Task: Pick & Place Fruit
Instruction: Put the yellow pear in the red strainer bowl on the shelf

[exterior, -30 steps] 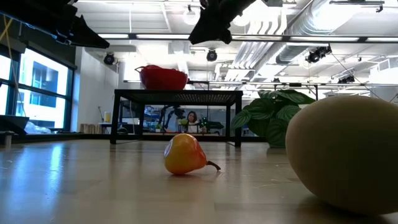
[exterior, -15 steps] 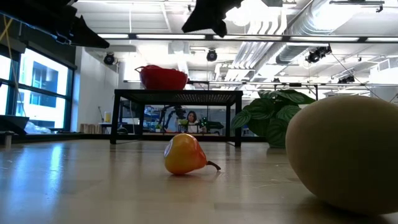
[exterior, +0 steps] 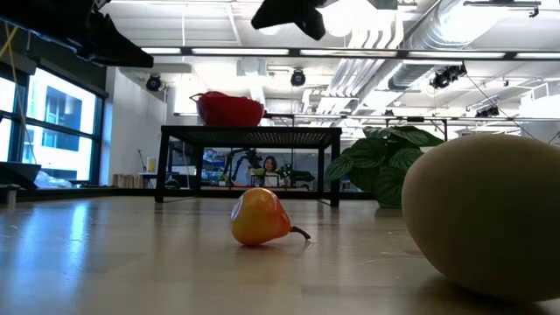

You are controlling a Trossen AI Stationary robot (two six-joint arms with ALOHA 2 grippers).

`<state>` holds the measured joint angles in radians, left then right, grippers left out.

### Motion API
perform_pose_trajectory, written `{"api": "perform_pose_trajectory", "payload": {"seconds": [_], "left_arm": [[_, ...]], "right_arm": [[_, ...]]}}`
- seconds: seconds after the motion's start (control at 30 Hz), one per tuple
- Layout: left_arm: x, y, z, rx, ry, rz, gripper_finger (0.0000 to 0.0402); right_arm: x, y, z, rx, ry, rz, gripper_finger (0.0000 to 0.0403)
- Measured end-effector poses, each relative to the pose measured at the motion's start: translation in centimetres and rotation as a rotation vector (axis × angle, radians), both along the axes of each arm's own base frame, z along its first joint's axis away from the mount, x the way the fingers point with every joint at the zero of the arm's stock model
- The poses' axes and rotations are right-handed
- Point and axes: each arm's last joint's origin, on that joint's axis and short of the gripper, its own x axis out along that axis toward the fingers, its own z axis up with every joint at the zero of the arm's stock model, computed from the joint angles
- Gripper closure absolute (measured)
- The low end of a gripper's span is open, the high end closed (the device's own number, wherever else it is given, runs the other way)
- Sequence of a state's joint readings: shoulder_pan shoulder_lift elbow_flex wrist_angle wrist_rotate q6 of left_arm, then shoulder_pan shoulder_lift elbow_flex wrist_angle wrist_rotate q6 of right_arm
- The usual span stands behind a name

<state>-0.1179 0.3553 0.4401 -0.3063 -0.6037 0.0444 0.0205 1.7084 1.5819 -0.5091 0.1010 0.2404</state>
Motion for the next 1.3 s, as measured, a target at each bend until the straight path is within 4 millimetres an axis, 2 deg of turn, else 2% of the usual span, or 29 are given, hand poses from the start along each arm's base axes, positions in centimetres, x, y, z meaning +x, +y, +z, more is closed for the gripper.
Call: {"api": "perform_pose_trajectory", "payload": {"seconds": [0.3, 0.57, 0.73, 0.87, 1.07, 1.3], "left_arm": [[0.0, 0.0, -0.1, -0.002, 0.009, 0.0, 0.0227], [0.0, 0.0, -0.1, -0.109, -0.047, 0.02, 0.0227], [0.0, 0.0, -0.1, -0.126, -0.058, 0.024, 0.0227], [0.0, 0.0, -0.1, -0.128, -0.058, 0.024, 0.0227], [0.0, 0.0, -0.1, -0.18, -0.085, 0.036, 0.0227], [-0.1, 0.0, -0.5, -0.197, -0.051, 0.038, 0.0227]], "right_arm": [[-0.9, 5.0, -2.3, 0.108, 0.101, 0.061, 0.0399], [-1.9, 8.3, -4.1, 0.214, 0.167, 0.055, 0.0399], [-2.5, 9.6, -5.5, 0.227, 0.198, 0.067, 0.0399], [-2.3, 10.4, -6.3, 0.24, 0.14, 0.097, 0.0399], [-1.6, 11.4, -5.8, 0.291, -0.023, 0.128, 0.0399], [-2.1, 12.9, -5.7, 0.231, -0.048, 0.125, 0.04]]}}
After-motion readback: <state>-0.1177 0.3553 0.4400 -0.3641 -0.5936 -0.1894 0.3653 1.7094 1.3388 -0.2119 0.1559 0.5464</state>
